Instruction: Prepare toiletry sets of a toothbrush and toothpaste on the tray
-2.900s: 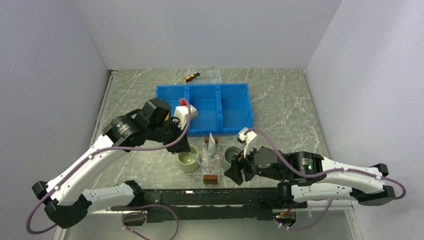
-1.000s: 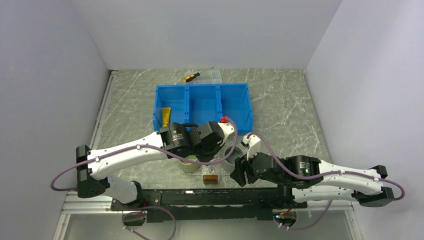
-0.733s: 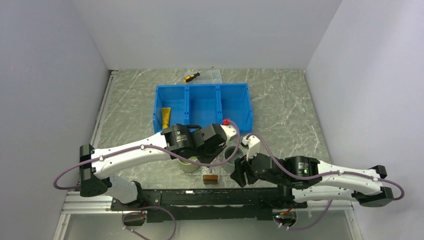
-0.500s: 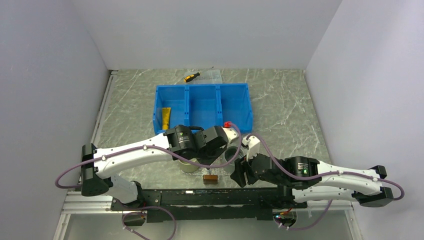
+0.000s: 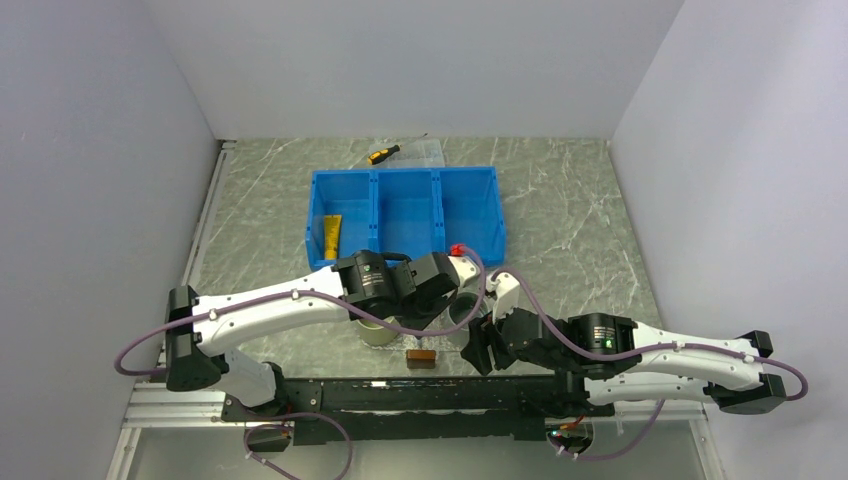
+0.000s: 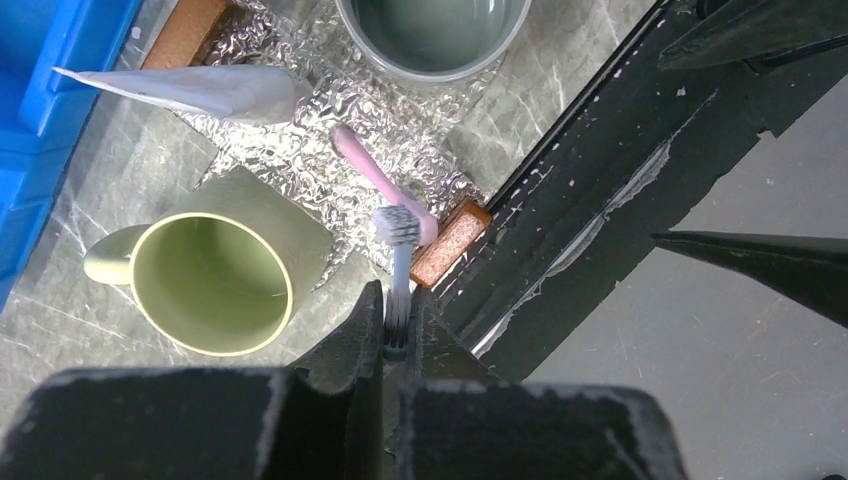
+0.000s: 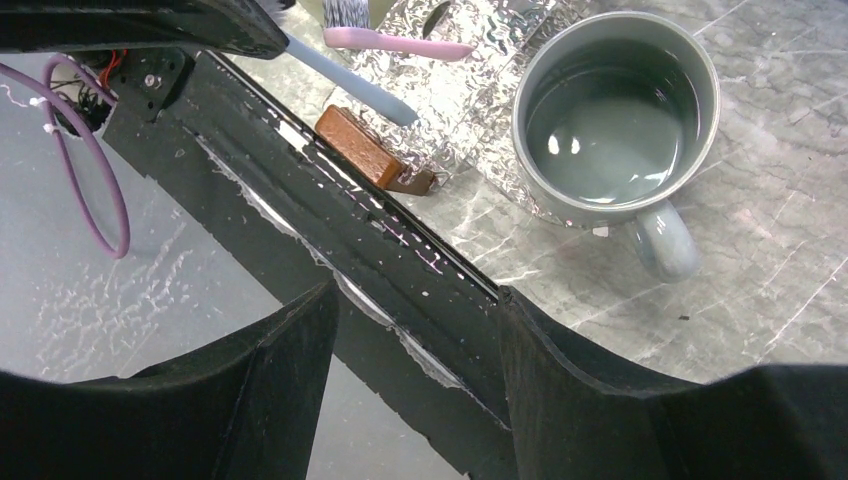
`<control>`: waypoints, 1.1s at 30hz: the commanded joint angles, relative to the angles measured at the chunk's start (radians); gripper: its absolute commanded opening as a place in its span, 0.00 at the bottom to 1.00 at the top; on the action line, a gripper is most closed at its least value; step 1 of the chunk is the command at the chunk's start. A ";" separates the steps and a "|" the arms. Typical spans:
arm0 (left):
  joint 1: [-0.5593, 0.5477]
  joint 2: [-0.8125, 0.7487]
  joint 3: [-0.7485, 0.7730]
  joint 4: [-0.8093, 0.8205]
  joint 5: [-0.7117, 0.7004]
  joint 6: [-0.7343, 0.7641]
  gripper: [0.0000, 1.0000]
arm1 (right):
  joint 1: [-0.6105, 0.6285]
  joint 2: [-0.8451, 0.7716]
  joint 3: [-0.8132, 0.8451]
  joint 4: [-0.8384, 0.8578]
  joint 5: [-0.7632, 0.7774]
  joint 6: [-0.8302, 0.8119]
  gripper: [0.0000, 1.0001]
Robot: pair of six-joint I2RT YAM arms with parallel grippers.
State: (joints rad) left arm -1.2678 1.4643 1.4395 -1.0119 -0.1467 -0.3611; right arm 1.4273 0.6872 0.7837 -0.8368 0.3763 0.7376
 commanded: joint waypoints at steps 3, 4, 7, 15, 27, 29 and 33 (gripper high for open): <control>-0.007 0.035 0.013 0.016 0.002 -0.001 0.00 | -0.002 -0.007 0.003 0.024 0.013 0.014 0.61; -0.007 0.038 0.012 0.017 0.002 -0.001 0.00 | -0.003 -0.009 0.002 0.022 0.014 0.017 0.61; -0.007 0.039 0.005 0.025 -0.002 -0.002 0.00 | -0.002 -0.011 0.000 0.021 0.013 0.019 0.61; -0.007 0.033 -0.004 0.026 -0.010 -0.007 0.00 | -0.003 -0.009 0.004 0.018 0.016 0.017 0.61; -0.007 0.036 -0.017 0.024 -0.026 -0.017 0.00 | -0.003 -0.004 -0.003 0.024 0.013 0.020 0.61; -0.007 0.033 -0.022 0.025 -0.031 -0.019 0.00 | -0.001 -0.004 -0.002 0.022 0.013 0.023 0.61; -0.007 0.025 -0.025 0.023 -0.043 -0.020 0.01 | -0.002 -0.005 -0.001 0.020 0.013 0.023 0.62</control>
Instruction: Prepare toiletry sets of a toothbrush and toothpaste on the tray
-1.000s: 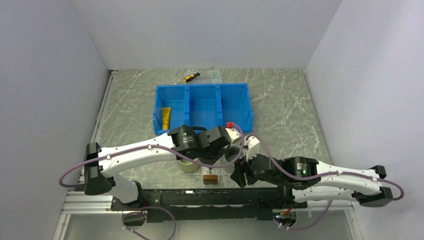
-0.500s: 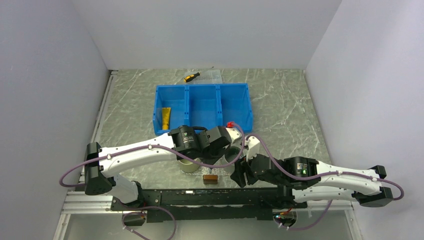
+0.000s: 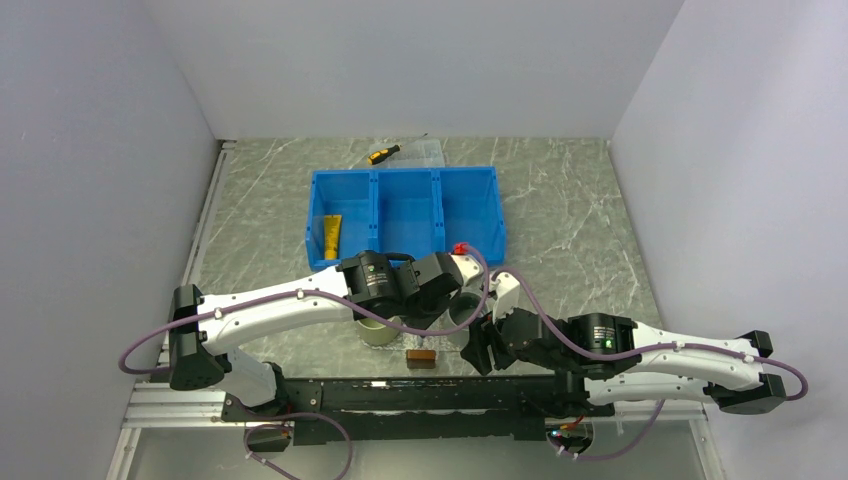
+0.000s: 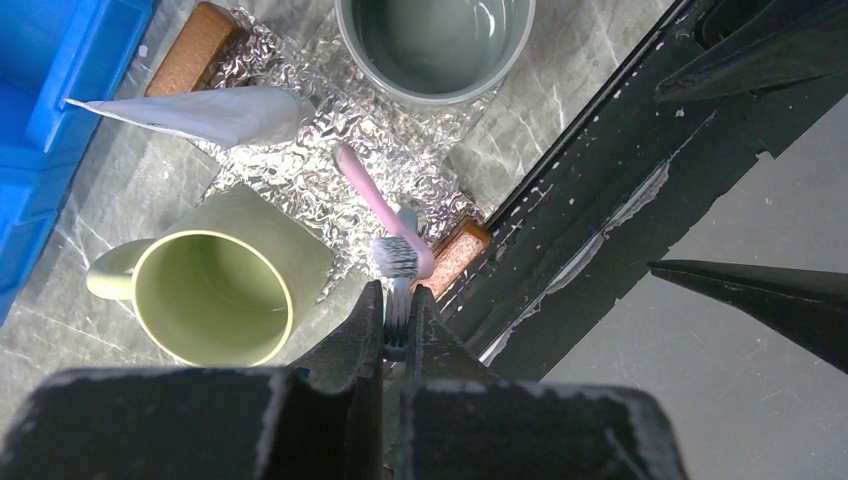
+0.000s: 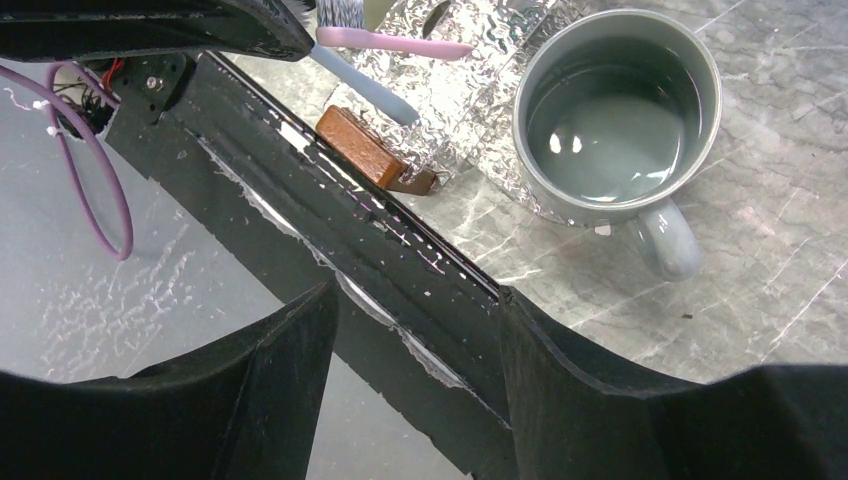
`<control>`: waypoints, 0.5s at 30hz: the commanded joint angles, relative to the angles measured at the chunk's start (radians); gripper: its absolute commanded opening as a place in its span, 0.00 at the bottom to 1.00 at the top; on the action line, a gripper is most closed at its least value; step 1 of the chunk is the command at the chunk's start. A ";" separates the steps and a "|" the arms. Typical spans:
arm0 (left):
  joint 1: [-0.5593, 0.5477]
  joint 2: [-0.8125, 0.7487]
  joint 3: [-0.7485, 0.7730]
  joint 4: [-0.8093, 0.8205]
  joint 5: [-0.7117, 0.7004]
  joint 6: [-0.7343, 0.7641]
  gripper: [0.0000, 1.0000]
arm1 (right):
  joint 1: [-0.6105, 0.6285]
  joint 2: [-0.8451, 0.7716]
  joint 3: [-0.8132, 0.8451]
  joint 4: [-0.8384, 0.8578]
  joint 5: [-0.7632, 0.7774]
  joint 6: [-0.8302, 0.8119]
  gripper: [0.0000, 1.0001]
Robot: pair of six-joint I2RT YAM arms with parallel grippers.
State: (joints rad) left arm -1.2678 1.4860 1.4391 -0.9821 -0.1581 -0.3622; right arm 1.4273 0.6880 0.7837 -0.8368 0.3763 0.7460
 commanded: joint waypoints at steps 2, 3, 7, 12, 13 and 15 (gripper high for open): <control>-0.006 0.002 -0.027 -0.008 -0.040 -0.017 0.08 | -0.002 -0.003 -0.001 0.021 0.013 0.014 0.62; -0.007 0.001 -0.028 -0.009 -0.038 -0.015 0.10 | -0.002 -0.002 -0.001 0.022 0.013 0.013 0.62; -0.007 0.004 -0.025 -0.012 -0.042 -0.009 0.15 | -0.002 0.006 0.000 0.024 0.012 0.012 0.62; -0.007 0.002 -0.025 -0.018 -0.051 -0.008 0.18 | -0.002 0.010 0.002 0.019 0.013 0.016 0.62; -0.007 0.000 -0.025 -0.019 -0.052 -0.008 0.19 | -0.002 0.009 0.002 0.019 0.013 0.016 0.62; -0.007 -0.007 -0.027 -0.022 -0.059 -0.008 0.20 | -0.003 0.009 0.003 0.020 0.013 0.016 0.62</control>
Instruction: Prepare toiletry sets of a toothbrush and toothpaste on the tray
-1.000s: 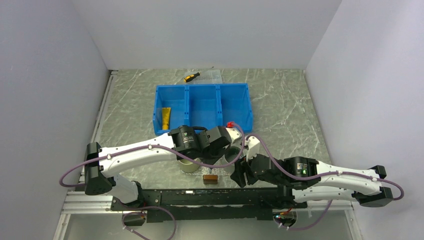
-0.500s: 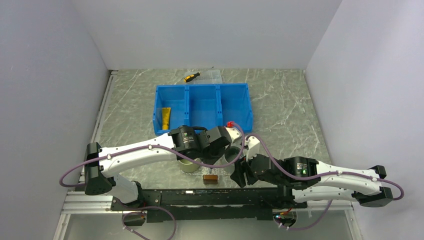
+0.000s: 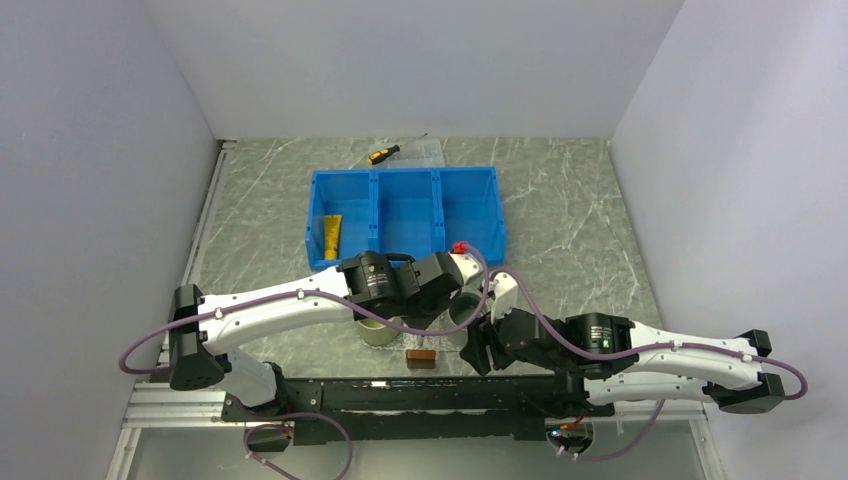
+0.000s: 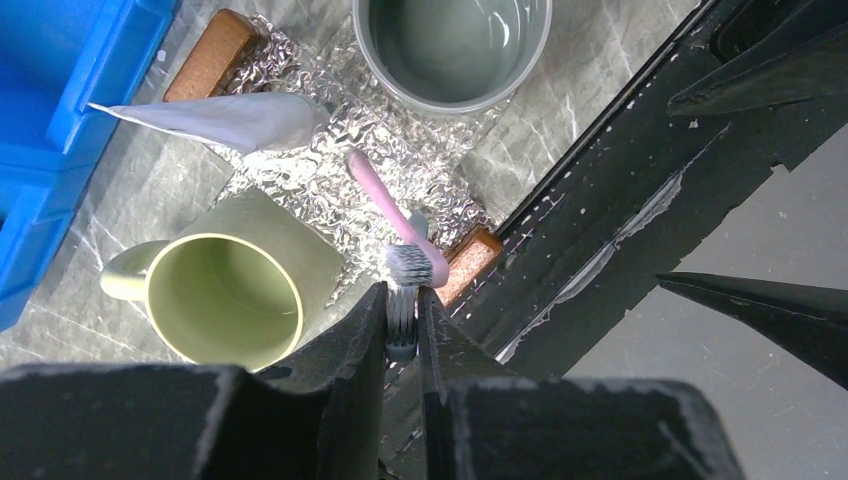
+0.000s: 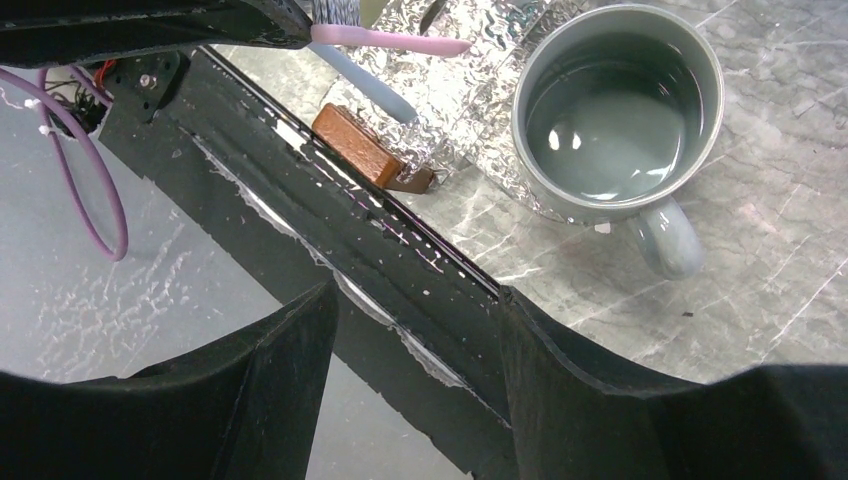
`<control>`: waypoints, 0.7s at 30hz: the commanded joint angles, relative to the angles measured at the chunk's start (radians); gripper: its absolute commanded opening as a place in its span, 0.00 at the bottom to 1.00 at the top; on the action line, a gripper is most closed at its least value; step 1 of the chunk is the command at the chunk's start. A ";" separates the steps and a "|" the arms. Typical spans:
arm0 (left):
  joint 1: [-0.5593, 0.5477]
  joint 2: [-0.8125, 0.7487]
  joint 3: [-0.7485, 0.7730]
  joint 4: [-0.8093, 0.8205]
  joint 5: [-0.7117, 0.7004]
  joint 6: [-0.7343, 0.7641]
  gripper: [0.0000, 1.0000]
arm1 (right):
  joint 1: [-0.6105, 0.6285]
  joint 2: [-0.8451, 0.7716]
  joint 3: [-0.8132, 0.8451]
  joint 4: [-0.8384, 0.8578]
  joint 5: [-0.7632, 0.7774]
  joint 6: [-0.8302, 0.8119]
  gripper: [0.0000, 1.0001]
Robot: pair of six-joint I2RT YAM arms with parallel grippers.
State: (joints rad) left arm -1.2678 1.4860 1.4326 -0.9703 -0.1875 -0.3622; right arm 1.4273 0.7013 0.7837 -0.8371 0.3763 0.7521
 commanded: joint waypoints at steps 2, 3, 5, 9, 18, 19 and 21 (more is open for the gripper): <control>-0.007 -0.010 -0.023 -0.037 -0.034 -0.008 0.22 | -0.002 -0.001 0.003 0.022 0.014 0.010 0.62; -0.007 -0.014 -0.025 -0.038 -0.036 -0.007 0.23 | -0.002 0.001 0.003 0.024 0.013 0.009 0.62; -0.007 -0.020 -0.028 -0.037 -0.040 -0.005 0.25 | -0.002 0.006 0.005 0.026 0.013 0.009 0.62; -0.007 -0.028 -0.036 -0.034 -0.043 -0.003 0.28 | -0.002 0.015 0.008 0.030 0.013 0.006 0.62; -0.007 -0.035 -0.038 -0.029 -0.060 0.005 0.30 | -0.003 0.020 0.011 0.032 0.011 0.007 0.63; -0.007 -0.035 -0.037 -0.028 -0.064 0.007 0.31 | -0.002 0.021 0.011 0.031 0.012 0.006 0.63; -0.007 -0.031 -0.032 -0.028 -0.072 0.011 0.32 | -0.002 0.021 0.011 0.031 0.012 0.009 0.63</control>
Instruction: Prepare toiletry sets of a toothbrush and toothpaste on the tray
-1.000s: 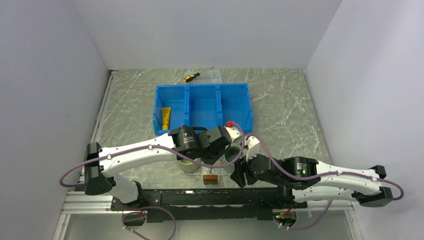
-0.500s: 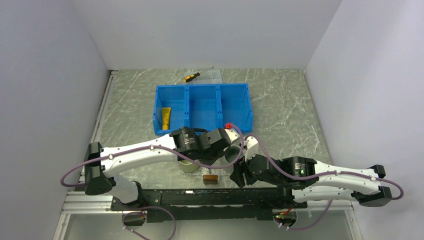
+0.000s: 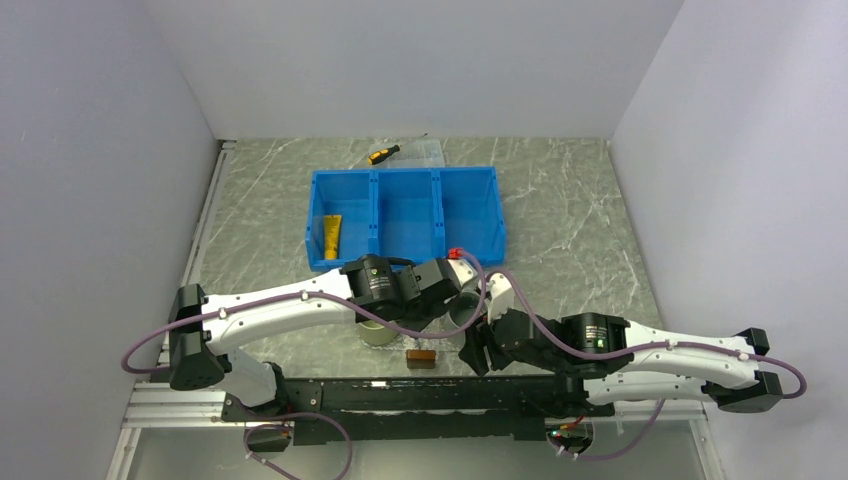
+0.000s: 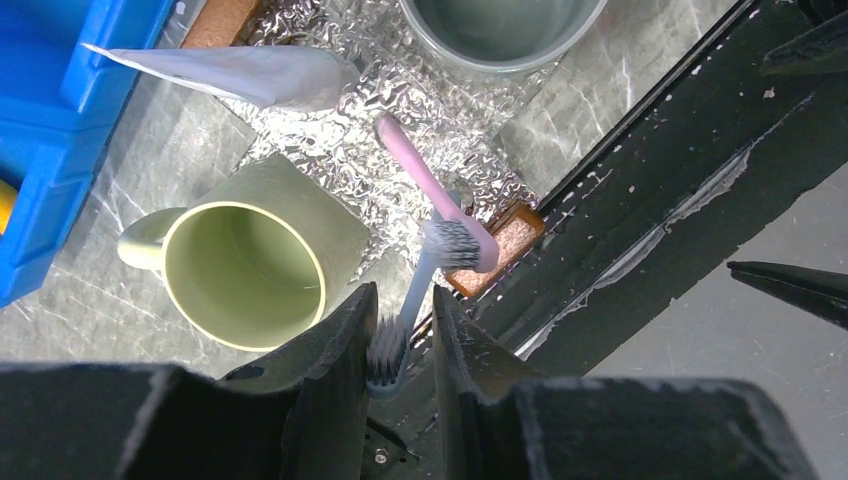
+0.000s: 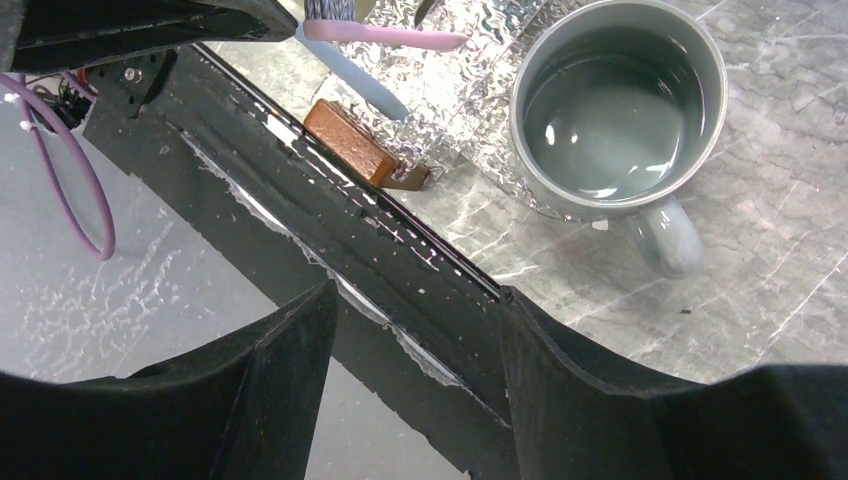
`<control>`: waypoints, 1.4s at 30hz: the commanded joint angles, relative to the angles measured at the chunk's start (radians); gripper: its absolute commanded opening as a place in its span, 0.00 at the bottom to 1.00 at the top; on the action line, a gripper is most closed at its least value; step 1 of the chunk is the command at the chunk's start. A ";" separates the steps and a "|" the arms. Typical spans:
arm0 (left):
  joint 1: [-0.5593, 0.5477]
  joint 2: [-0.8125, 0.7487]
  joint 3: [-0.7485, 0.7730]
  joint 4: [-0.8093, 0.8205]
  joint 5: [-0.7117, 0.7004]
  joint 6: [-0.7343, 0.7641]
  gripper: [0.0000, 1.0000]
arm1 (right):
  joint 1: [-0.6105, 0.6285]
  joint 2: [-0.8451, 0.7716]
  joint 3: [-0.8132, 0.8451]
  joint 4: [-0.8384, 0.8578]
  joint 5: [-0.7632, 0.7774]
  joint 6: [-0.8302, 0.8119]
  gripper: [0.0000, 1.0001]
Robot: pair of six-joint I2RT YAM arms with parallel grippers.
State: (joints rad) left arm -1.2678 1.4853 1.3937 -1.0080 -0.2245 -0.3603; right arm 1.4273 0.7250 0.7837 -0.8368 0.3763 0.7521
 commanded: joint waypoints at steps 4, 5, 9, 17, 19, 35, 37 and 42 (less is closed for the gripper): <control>-0.006 -0.022 0.011 0.011 -0.045 0.014 0.33 | -0.003 -0.007 0.011 0.027 0.011 0.012 0.63; -0.005 -0.022 0.012 0.012 -0.048 0.015 0.34 | -0.002 -0.008 0.012 0.026 0.013 0.012 0.63; -0.004 -0.010 0.020 0.011 -0.054 0.019 0.34 | -0.003 -0.012 0.011 0.021 0.013 0.012 0.63; 0.003 0.013 0.039 0.008 -0.064 0.033 0.35 | -0.002 -0.015 0.012 0.019 0.017 0.010 0.63; 0.009 0.015 0.041 0.012 -0.065 0.037 0.35 | -0.002 -0.015 0.013 0.018 0.016 0.009 0.63; 0.054 0.032 0.059 0.043 -0.050 0.073 0.34 | -0.003 -0.024 0.000 0.023 0.019 0.010 0.64; 0.058 0.036 0.062 0.043 -0.048 0.077 0.34 | -0.002 -0.023 0.000 0.021 0.020 0.010 0.64; 0.069 0.047 0.066 0.053 -0.038 0.085 0.34 | -0.002 -0.031 -0.001 0.019 0.024 0.010 0.64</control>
State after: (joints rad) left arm -1.2091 1.5188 1.4181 -0.9829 -0.2600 -0.2928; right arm 1.4273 0.7116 0.7834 -0.8371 0.3767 0.7528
